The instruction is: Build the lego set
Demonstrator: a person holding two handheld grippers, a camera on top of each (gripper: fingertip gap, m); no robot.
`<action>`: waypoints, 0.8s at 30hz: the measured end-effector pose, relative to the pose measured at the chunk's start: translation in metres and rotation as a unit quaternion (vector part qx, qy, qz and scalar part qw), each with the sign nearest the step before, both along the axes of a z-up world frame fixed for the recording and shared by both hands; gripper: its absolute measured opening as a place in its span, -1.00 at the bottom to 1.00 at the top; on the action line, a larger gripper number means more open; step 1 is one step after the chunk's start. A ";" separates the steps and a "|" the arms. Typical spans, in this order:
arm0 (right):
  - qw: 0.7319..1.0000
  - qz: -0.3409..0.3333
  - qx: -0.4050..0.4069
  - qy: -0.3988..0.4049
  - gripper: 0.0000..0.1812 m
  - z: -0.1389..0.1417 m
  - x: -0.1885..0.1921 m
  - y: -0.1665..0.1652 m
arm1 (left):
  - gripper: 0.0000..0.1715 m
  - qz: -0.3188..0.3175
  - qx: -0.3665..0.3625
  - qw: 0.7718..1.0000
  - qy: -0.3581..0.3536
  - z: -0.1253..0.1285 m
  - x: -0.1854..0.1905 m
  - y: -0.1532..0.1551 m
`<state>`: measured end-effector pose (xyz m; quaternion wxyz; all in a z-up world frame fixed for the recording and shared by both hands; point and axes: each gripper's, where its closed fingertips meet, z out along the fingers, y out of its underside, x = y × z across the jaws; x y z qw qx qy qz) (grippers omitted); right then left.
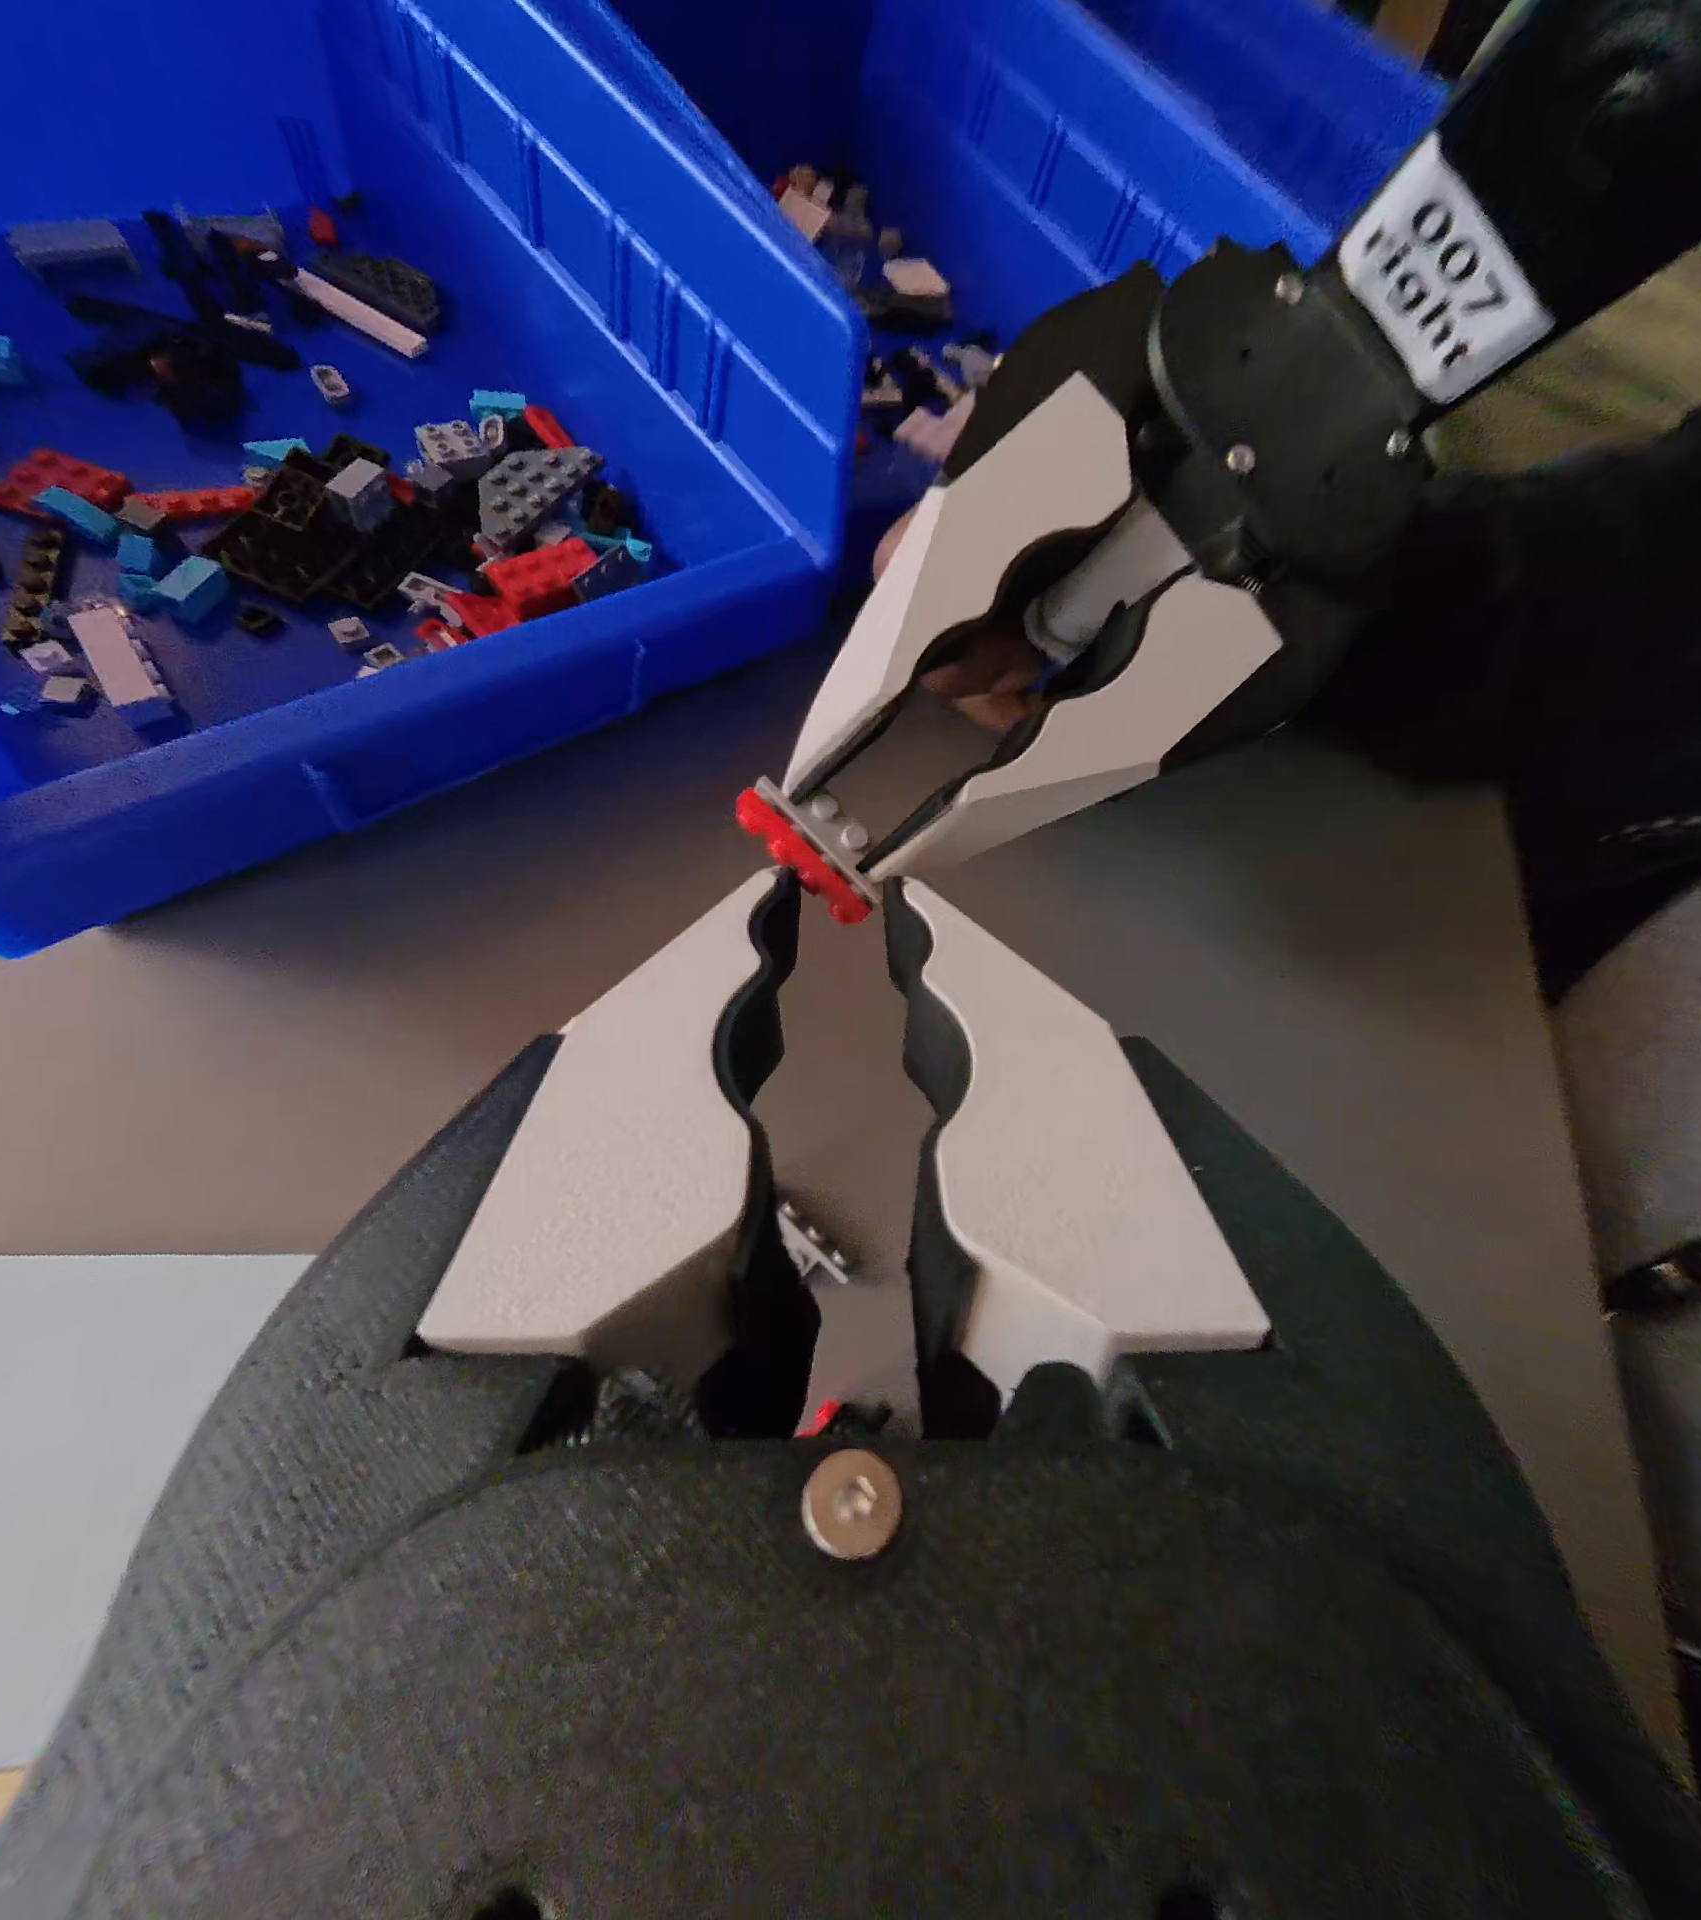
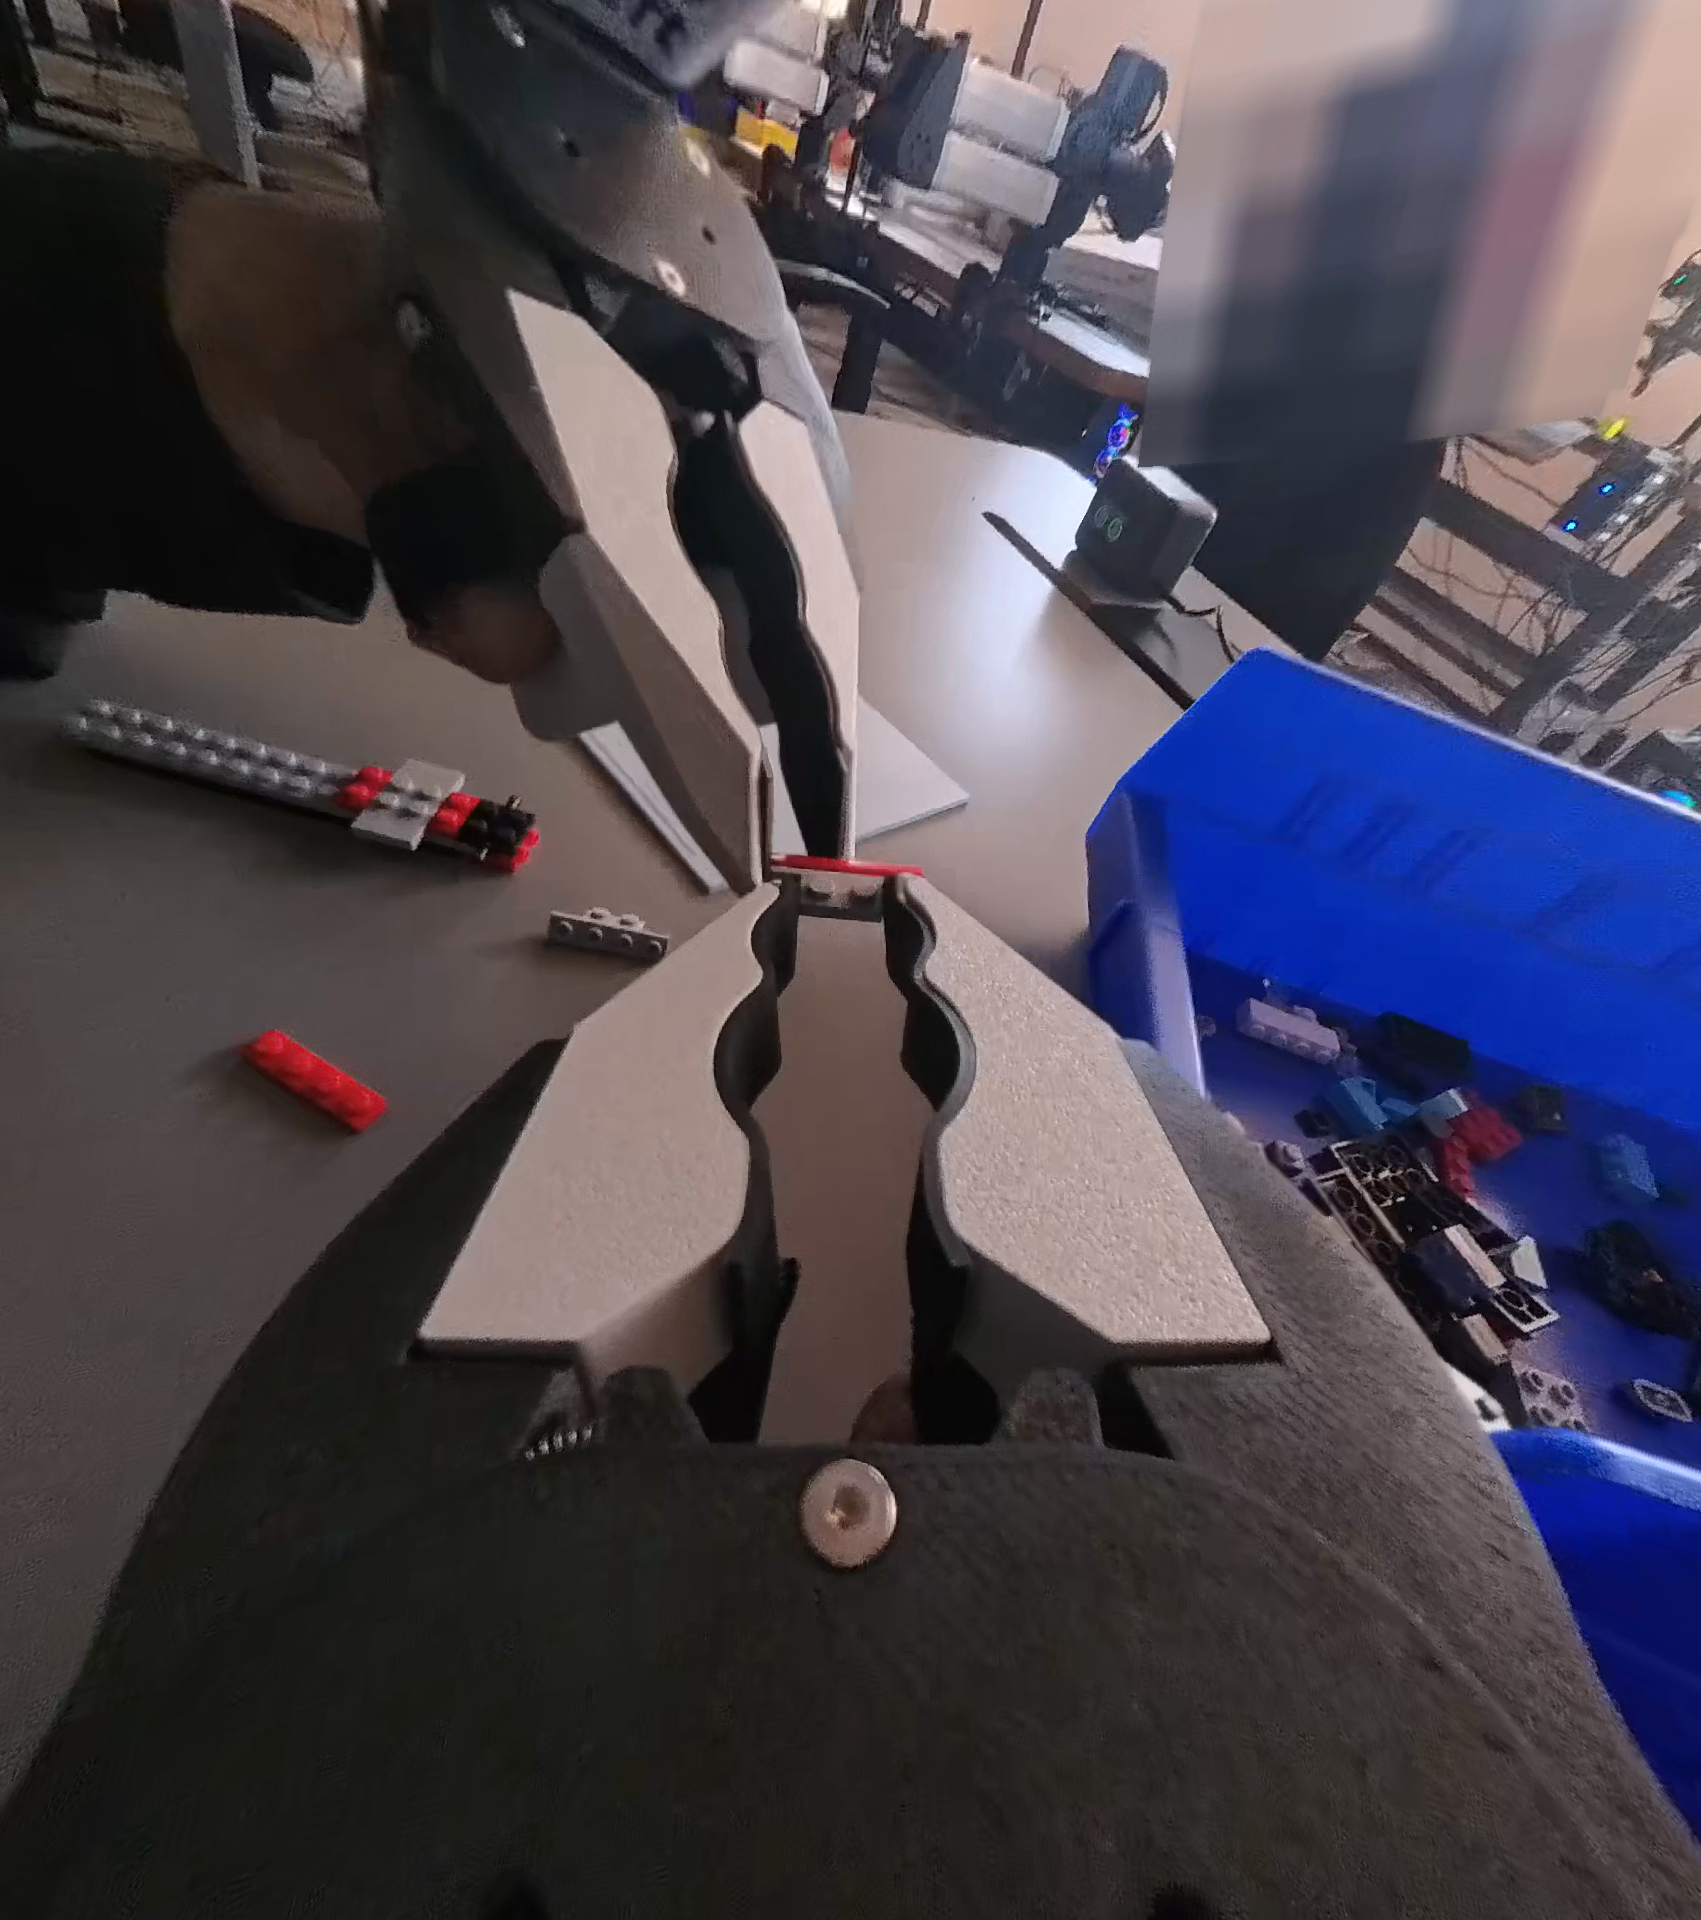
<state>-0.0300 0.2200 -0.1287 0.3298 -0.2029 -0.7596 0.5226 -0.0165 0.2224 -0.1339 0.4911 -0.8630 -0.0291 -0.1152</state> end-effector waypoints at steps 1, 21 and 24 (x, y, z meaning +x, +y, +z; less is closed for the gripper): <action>1.000 -0.001 -0.002 0.005 -0.79 0.002 0.000 0.000 | -0.83 0.000 0.006 1.000 -0.016 0.002 0.000 0.000; 0.989 -0.016 -0.148 -0.008 -0.79 0.030 -0.004 0.005 | -0.82 0.005 0.089 0.996 -0.004 0.030 -0.003 0.002; 0.981 -0.013 -0.189 -0.029 -0.79 0.033 -0.005 0.007 | -0.79 0.005 0.099 0.995 -0.003 0.035 -0.003 0.002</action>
